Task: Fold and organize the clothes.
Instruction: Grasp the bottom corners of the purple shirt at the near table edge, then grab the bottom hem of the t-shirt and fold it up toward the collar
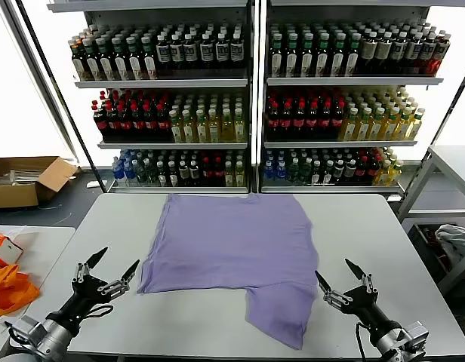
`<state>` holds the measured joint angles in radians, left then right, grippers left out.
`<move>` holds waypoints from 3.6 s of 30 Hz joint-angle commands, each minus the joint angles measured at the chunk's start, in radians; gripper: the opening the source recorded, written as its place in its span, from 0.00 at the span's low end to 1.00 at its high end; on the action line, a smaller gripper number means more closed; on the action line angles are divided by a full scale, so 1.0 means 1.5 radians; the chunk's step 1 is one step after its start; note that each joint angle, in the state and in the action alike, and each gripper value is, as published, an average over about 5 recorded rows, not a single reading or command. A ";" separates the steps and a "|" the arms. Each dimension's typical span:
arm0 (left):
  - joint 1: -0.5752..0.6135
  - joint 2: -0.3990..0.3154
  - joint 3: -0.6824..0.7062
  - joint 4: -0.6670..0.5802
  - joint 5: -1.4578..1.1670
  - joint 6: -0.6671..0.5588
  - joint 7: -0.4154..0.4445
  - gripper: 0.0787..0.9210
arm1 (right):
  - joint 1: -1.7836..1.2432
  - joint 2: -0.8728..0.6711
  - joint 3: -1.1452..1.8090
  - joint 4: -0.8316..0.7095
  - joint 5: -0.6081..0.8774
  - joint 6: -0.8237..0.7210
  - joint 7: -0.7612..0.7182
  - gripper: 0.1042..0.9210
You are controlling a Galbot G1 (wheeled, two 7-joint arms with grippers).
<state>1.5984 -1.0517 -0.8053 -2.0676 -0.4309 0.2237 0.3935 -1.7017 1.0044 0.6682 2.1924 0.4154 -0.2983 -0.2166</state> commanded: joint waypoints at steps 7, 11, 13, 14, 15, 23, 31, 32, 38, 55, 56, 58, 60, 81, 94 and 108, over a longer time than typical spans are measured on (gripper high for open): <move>-0.028 0.113 0.133 0.044 0.000 0.135 -0.068 0.88 | -0.040 -0.087 -0.046 0.061 0.008 -0.140 0.055 0.88; -0.048 0.120 0.148 0.078 -0.002 0.139 -0.079 0.88 | -0.051 -0.075 -0.064 0.063 -0.001 -0.145 0.057 0.88; -0.055 0.123 0.150 0.091 -0.005 0.138 -0.082 0.88 | -0.056 -0.067 -0.072 0.063 -0.002 -0.145 0.058 0.88; -0.058 0.124 0.151 0.096 -0.006 0.138 -0.082 0.88 | -0.058 -0.064 -0.077 0.062 -0.003 -0.145 0.058 0.88; -0.062 0.125 0.152 0.101 -0.008 0.138 -0.082 0.88 | -0.059 -0.061 -0.081 0.061 -0.005 -0.145 0.059 0.88; -0.099 0.120 0.166 0.137 -0.017 0.135 -0.084 0.88 | -0.044 -0.038 -0.130 0.046 -0.012 -0.149 0.073 0.80; -0.125 0.112 0.195 0.167 -0.026 0.132 -0.081 0.77 | -0.029 -0.018 -0.177 0.027 -0.041 -0.158 0.076 0.53; -0.129 0.110 0.198 0.170 -0.026 0.131 -0.080 0.74 | -0.031 -0.018 -0.178 0.027 -0.039 -0.158 0.076 0.48; -0.132 0.107 0.209 0.182 -0.025 0.131 -0.069 0.53 | -0.045 -0.018 -0.170 0.029 -0.035 -0.151 0.077 0.27; -0.086 0.096 0.189 0.141 -0.021 0.115 -0.071 0.03 | -0.052 -0.011 -0.155 0.030 -0.019 -0.096 0.072 0.00; -0.078 0.094 0.185 0.131 -0.020 0.115 -0.071 0.02 | -0.054 -0.012 -0.152 0.032 -0.015 -0.091 0.071 0.00; -0.060 0.090 0.176 0.109 -0.017 0.115 -0.072 0.02 | -0.058 -0.017 -0.145 0.037 -0.007 -0.079 0.068 0.00; -0.043 0.084 0.167 0.086 -0.012 0.115 -0.072 0.02 | -0.065 -0.022 -0.137 0.043 -0.001 -0.065 0.064 0.00; 0.139 0.010 0.061 -0.099 0.014 0.138 -0.088 0.02 | -0.234 -0.013 -0.048 0.156 0.026 0.031 0.043 0.00; 0.064 0.036 0.041 -0.107 -0.037 0.154 -0.103 0.02 | -0.065 0.016 -0.064 0.078 0.023 0.090 0.048 0.00; -0.127 0.130 0.137 0.051 -0.166 0.194 -0.095 0.02 | 0.236 0.093 -0.127 -0.087 0.043 0.085 0.078 0.00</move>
<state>1.5285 -0.9042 -0.6471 -2.0806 -0.6003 0.4998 0.2486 -1.4903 1.1099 0.4910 2.1243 0.4813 -0.1810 -0.1037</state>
